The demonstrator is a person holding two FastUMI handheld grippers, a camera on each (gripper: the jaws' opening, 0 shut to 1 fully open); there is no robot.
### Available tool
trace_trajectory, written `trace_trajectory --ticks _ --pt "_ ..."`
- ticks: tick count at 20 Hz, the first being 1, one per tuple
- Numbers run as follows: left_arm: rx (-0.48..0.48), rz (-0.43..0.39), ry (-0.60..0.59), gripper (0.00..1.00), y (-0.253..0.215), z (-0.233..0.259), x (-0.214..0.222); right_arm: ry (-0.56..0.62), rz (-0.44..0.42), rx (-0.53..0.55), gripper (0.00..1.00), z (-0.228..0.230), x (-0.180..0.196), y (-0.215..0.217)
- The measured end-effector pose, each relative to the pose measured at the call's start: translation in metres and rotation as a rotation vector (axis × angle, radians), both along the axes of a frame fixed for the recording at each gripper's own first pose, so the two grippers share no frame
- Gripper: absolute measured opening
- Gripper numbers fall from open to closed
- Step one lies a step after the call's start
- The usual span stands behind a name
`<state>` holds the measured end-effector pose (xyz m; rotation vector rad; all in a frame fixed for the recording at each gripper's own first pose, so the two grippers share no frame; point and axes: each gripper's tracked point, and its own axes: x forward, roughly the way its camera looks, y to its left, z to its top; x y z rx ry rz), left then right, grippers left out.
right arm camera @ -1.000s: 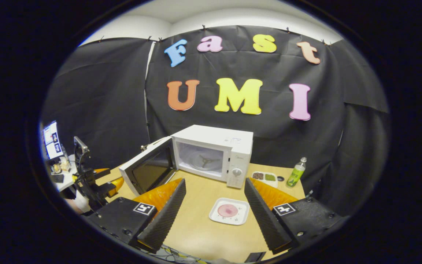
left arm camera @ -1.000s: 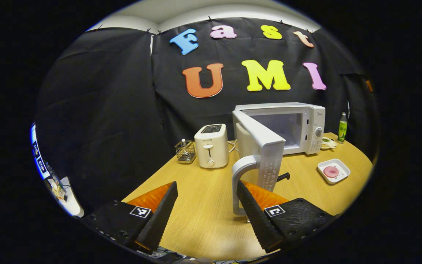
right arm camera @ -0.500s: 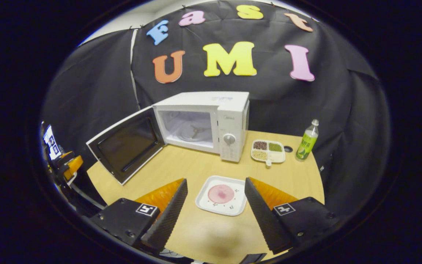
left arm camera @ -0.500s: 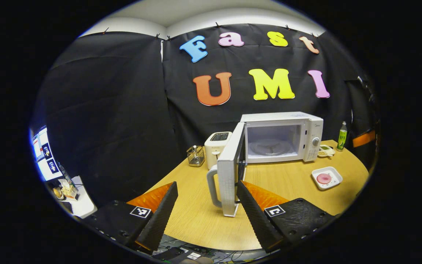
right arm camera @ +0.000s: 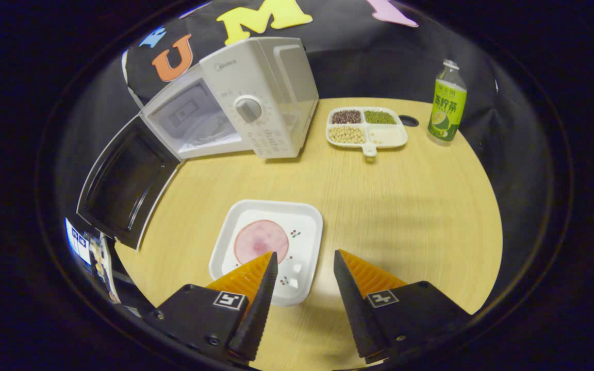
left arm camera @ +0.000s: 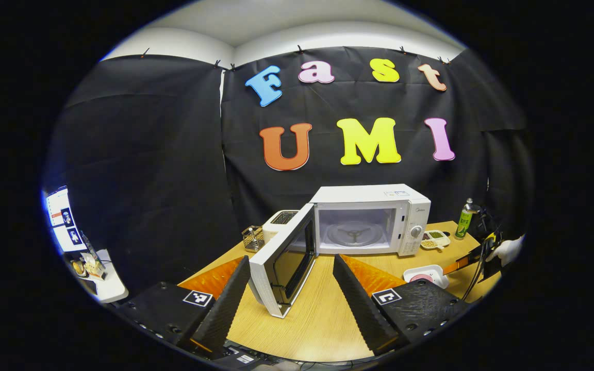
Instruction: Open the microwave oven with the left hand, put the food in, and close the microwave oven.
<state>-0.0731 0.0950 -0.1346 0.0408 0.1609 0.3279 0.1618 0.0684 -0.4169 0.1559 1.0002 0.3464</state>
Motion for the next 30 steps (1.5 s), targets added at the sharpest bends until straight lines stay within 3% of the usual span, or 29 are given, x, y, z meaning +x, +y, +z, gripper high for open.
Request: trace_trajectory --ticks 1,4,5,7,8,10,11,12,17,23,30 --pt "0.005 0.01 0.005 0.96 -0.003 0.002 0.0 0.034 0.004 0.01 0.55 -0.008 0.005 0.002" --pt "0.001 0.032 0.019 0.96 -0.014 0.007 0.001 0.127 0.023 0.019 0.43 -0.021 0.007 0.003" --pt "-0.001 0.038 0.02 0.96 -0.018 0.009 0.0 0.12 0.011 0.018 0.45 -0.023 0.015 0.004" --pt "-0.002 0.049 0.017 0.96 -0.022 0.014 -0.004 0.164 0.015 -0.011 0.23 -0.022 0.01 -0.001" --pt "-0.002 0.053 0.016 0.96 -0.025 0.014 -0.004 0.203 0.027 -0.032 0.32 -0.023 0.01 -0.004" --pt "-0.003 0.066 0.02 0.96 -0.026 0.014 -0.006 0.237 0.026 -0.049 0.22 -0.025 0.014 -0.004" --pt "-0.002 0.073 0.015 0.96 -0.027 0.017 -0.01 0.254 0.02 -0.046 0.1 -0.023 0.014 -0.006" --pt "-0.003 0.079 0.012 0.96 -0.028 0.017 -0.011 0.261 0.011 -0.039 0.17 -0.026 0.014 -0.005" --pt "0.007 0.105 0.019 0.96 -0.033 0.018 -0.023 0.295 -0.025 0.069 0.05 -0.026 0.015 0.001" --pt "0.006 0.13 0.027 0.96 -0.037 0.019 -0.036 0.343 -0.008 0.187 0.04 -0.027 0.008 0.006" --pt "0.013 0.085 0.01 0.96 -0.031 0.02 -0.026 0.336 -0.051 0.247 0.04 -0.027 0.001 0.01"
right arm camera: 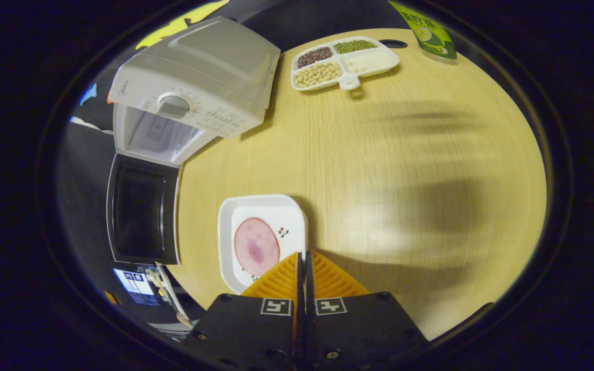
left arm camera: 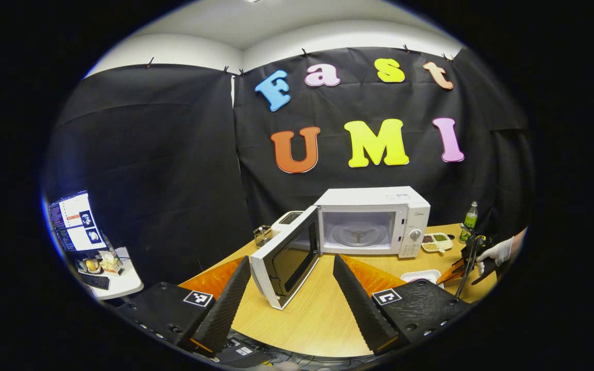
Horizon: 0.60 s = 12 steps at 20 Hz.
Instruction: Open the microwave oven with the left hand, put the food in, and close the microwave oven.
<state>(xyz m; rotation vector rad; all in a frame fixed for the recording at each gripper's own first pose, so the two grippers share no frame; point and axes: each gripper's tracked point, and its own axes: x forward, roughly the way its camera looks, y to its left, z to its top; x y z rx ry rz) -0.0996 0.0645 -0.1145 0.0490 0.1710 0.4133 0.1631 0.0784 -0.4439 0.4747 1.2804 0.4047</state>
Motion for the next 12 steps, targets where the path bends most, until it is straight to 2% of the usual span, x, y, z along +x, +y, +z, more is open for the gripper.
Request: trace_trajectory --ticks 6,12 --pt "-0.01 -0.034 0.01 0.96 0.019 -0.005 0.017 -0.034 0.0 -0.011 0.04 0.007 -0.001 0.002" --pt "-0.019 -0.065 0.004 0.96 0.028 -0.003 0.026 -0.11 -0.004 0.055 0.04 0.036 -0.002 0.024"
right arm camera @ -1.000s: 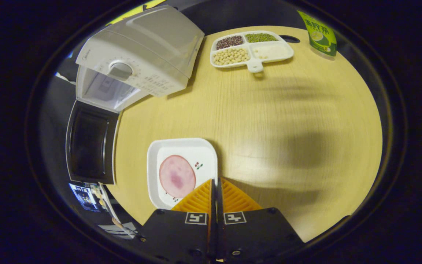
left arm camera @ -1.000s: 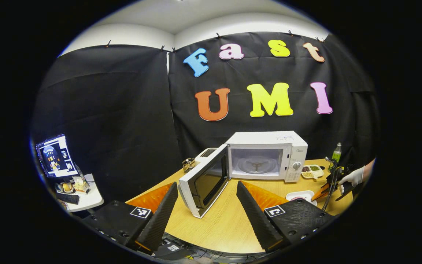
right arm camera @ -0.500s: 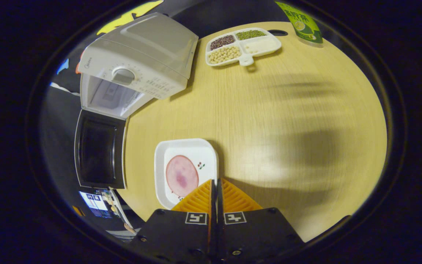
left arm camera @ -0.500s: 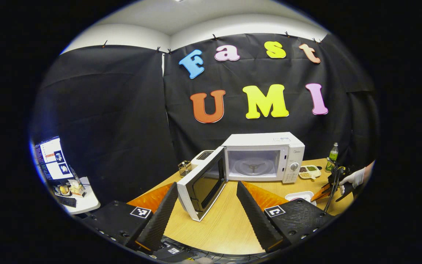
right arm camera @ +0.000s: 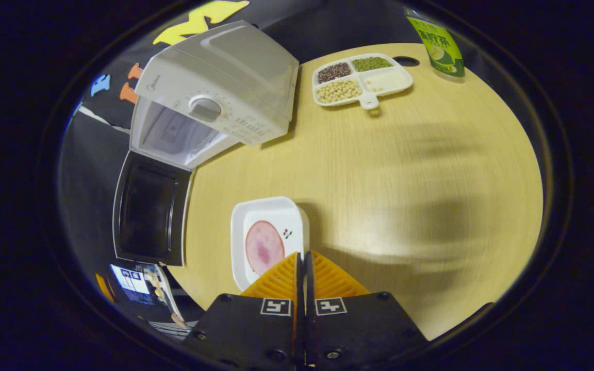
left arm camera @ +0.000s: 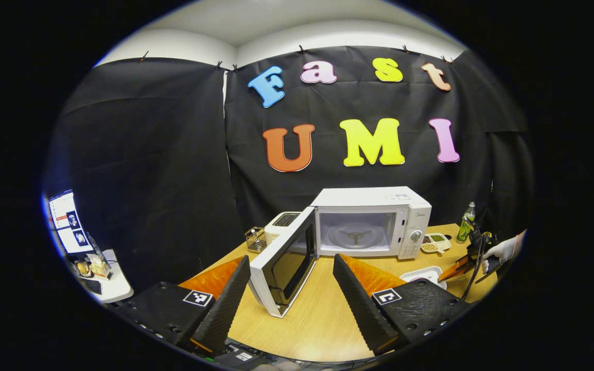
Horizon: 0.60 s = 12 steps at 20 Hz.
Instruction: Open the microwave oven with the left hand, put the food in, and close the microwave oven.
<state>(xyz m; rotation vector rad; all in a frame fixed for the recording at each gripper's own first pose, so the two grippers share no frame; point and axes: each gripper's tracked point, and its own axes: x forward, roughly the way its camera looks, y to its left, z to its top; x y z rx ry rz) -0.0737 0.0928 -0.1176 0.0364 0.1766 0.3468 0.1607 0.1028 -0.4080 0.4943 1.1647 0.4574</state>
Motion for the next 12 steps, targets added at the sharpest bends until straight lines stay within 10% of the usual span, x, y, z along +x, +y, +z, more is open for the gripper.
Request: trace_trajectory --ticks 12 --pt "-0.012 -0.105 0.05 0.96 0.03 0.008 0.027 -0.166 -0.307 0.289 0.04 0.067 0.025 0.152"
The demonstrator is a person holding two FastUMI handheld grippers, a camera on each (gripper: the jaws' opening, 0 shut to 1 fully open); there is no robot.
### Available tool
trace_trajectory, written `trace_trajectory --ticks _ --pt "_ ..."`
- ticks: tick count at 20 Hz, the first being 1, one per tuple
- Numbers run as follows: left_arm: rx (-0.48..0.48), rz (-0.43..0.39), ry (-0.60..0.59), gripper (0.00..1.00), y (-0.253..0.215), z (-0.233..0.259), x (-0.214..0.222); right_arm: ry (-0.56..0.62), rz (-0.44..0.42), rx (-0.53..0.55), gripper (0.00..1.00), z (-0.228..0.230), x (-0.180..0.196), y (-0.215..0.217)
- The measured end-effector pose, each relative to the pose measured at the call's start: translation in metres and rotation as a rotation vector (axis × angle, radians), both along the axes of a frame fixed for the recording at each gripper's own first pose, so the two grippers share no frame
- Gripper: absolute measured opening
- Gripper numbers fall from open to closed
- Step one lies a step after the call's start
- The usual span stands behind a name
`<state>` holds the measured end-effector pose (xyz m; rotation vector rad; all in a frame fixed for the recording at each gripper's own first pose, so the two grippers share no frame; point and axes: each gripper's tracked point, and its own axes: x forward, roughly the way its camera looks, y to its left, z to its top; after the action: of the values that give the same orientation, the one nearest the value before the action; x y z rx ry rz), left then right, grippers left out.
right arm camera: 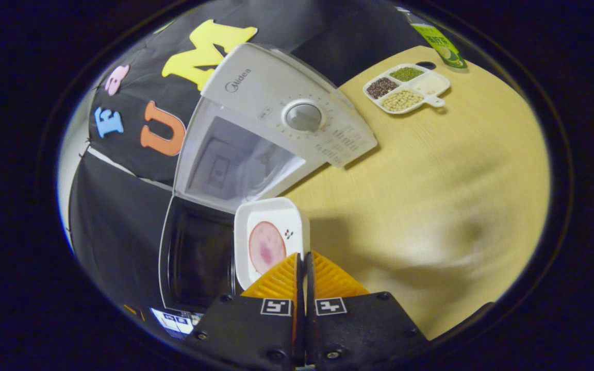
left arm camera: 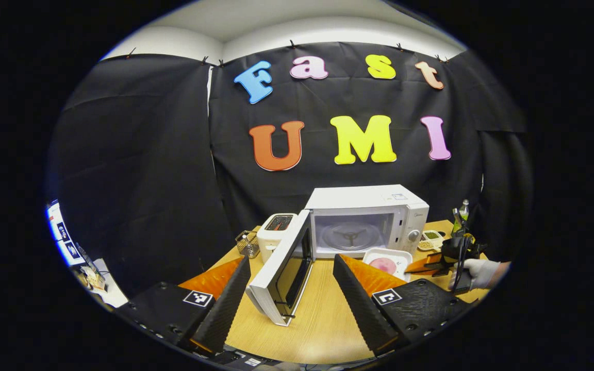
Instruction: Open the microwave oven with the left hand, put the food in, and close the microwave oven.
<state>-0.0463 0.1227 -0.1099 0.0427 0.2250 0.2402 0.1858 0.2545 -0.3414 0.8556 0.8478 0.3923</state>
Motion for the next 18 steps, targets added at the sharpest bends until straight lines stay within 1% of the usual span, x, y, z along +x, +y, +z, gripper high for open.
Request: trace_trajectory --ticks 2,3,4,5,6,7,9,10,11,12,13,14,18 --pt "-0.011 -0.02 -0.004 0.96 0.008 0.001 0.003 -0.043 -0.079 0.052 0.04 0.008 0.014 0.024" --pt "-0.012 -0.026 -0.005 0.96 0.013 -0.001 0.005 -0.058 -0.127 0.081 0.0 0.011 0.021 0.033" --pt "-0.005 -0.029 -0.007 0.96 0.017 -0.001 0.006 -0.06 -0.18 0.1 0.0 0.011 0.029 0.042" --pt "0.006 -0.031 -0.001 0.96 0.022 -0.005 0.009 -0.057 -0.234 0.111 0.04 0.009 0.035 0.047" --pt "0.017 -0.03 0.005 0.96 0.027 -0.009 0.009 -0.052 -0.292 0.122 0.0 0.007 0.043 0.051" --pt "0.029 -0.028 0.004 0.96 0.033 -0.012 0.008 -0.044 -0.345 0.134 0.04 0.005 0.05 0.055" --pt "0.023 -0.052 -0.008 0.96 0.034 -0.015 0.014 -0.033 -0.464 0.172 0.04 0.001 0.062 0.063" --pt "0.026 -0.05 -0.003 0.96 0.038 -0.018 0.017 -0.037 -0.506 0.181 0.0 -0.002 0.071 0.07" --pt "0.029 -0.044 -0.002 0.96 0.045 -0.022 0.019 -0.041 -0.532 0.193 0.04 -0.005 0.08 0.079" --pt "0.024 -0.036 -0.005 0.96 0.051 -0.021 0.02 -0.042 -0.539 0.201 0.04 -0.007 0.087 0.09" --pt "0.014 -0.031 -0.005 0.96 0.055 -0.023 0.021 -0.039 -0.545 0.208 0.0 -0.008 0.095 0.102" --pt "0.008 -0.024 -0.002 0.96 0.06 -0.025 0.023 -0.034 -0.553 0.225 0.04 -0.006 0.099 0.112" --pt "0.007 0.0 0.017 0.96 0.081 -0.033 0.027 -0.055 -0.617 0.257 0.04 0.004 0.13 0.129"
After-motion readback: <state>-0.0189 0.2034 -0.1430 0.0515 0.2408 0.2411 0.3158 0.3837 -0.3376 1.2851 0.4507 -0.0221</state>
